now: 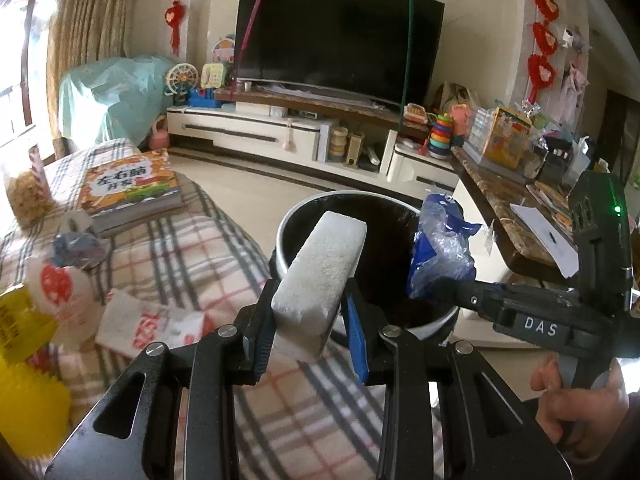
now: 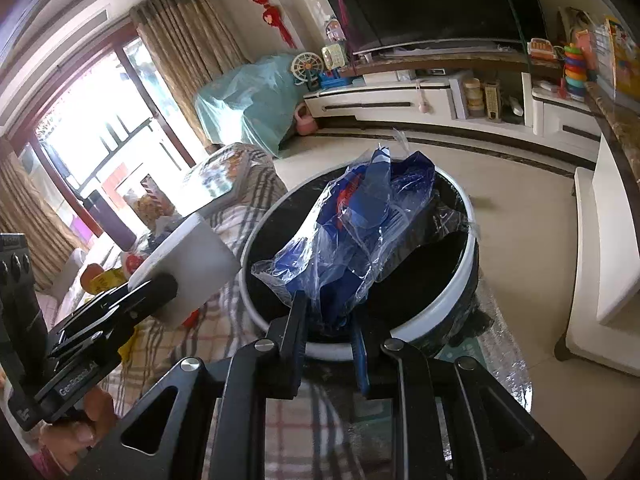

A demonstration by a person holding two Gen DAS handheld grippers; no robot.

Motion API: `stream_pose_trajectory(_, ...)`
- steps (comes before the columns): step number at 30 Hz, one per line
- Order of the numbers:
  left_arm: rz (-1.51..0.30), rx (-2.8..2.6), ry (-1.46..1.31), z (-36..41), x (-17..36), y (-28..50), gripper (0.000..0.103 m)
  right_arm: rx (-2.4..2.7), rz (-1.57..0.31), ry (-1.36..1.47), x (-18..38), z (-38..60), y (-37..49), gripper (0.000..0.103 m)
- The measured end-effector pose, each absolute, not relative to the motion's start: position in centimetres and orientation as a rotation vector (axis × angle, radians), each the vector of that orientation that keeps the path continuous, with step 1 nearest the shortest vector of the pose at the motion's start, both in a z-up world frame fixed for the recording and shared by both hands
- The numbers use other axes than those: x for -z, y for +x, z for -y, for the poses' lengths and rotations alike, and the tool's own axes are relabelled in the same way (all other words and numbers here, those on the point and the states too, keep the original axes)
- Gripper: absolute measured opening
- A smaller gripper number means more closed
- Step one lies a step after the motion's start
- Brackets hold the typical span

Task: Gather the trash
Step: 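Carry both items over the bin and open both tools to drop them, then grasp the yellow foam net with left tool while right tool grasps red box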

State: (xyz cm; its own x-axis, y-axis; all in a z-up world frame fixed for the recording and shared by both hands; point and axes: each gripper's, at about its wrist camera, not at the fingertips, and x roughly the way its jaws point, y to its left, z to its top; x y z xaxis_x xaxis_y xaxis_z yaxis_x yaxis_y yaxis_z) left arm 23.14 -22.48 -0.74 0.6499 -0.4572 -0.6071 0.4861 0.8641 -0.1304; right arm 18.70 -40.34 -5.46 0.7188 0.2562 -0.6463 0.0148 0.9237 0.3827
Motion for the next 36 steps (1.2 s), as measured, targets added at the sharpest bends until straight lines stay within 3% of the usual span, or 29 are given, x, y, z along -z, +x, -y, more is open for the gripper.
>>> stream_pose_trajectory(17, -0.697, 0.553, 0.086, 26.4, 1.2, 26.0, 0.033, -0.142, -0.833, 0.359, 6.6, 42.4, 21.6, 0.022)
stream_pose_trajectory(22, -0.695, 0.544, 0.102, 26.8, 1.3, 26.2, 0.047, -0.129, -0.847, 0.343, 6.7, 42.3, 21.7, 0.025)
stream_pose_trajectory(25, -0.683, 0.53, 0.11, 26.7, 1.2, 25.9, 0.063, -0.112, -0.839, 0.343, 6.3, 42.3, 21.6, 0.044)
stream_pose_trajectory(27, -0.674, 0.523, 0.112, 26.4, 1.1, 25.6, 0.065, -0.108, -0.821, 0.344, 6.0, 42.4, 21.3, 0.065)
stream_pose_trajectory(36, -0.679, 0.463, 0.047, 21.7, 1.1, 22.9, 0.077, -0.097, -0.737, 0.364, 4.3, 41.8, 19.3, 0.086)
